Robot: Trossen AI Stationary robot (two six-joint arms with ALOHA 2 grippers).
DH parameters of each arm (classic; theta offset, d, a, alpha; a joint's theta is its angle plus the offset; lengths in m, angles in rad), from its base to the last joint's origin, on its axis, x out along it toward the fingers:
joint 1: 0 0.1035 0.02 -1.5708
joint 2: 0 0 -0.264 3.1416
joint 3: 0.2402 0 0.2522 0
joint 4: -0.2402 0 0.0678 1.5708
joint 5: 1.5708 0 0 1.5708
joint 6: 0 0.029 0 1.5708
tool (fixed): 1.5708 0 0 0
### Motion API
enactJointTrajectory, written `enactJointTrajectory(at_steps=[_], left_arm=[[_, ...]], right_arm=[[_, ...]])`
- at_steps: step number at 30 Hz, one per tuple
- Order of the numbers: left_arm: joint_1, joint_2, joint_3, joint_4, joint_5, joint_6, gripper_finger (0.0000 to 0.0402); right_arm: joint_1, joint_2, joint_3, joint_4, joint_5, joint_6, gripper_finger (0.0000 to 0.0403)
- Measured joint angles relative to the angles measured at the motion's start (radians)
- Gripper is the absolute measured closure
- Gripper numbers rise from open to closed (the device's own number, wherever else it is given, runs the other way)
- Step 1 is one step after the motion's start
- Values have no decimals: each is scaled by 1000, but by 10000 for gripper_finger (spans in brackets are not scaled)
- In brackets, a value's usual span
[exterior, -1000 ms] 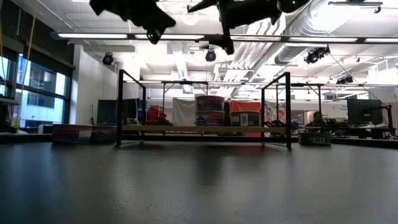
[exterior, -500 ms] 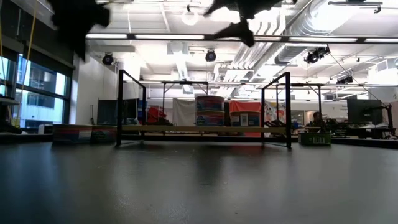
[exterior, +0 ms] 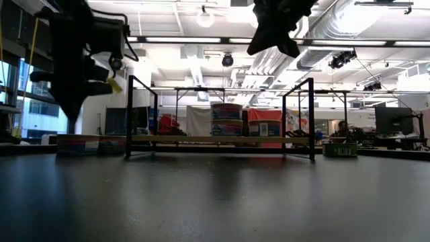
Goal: Stack canned seafood by type on shelf
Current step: Stack the left blue-pink tuna can on top of the other blue-pink tuna can on the shelf
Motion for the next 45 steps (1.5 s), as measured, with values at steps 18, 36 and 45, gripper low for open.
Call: enactJointTrajectory(at_steps=[18, 36, 45], left_arm=[[3, 15, -137, 206, 7, -57, 402], [-553, 46, -139, 553, 280, -314, 402], [-549, 335, -113, 1096, 264, -141, 402]], right_arm=[[-1, -3, 0, -8, -34, -16, 403], [285, -20, -4, -139, -33, -7, 403], [400, -11, -279, 139, -67, 206, 403]])
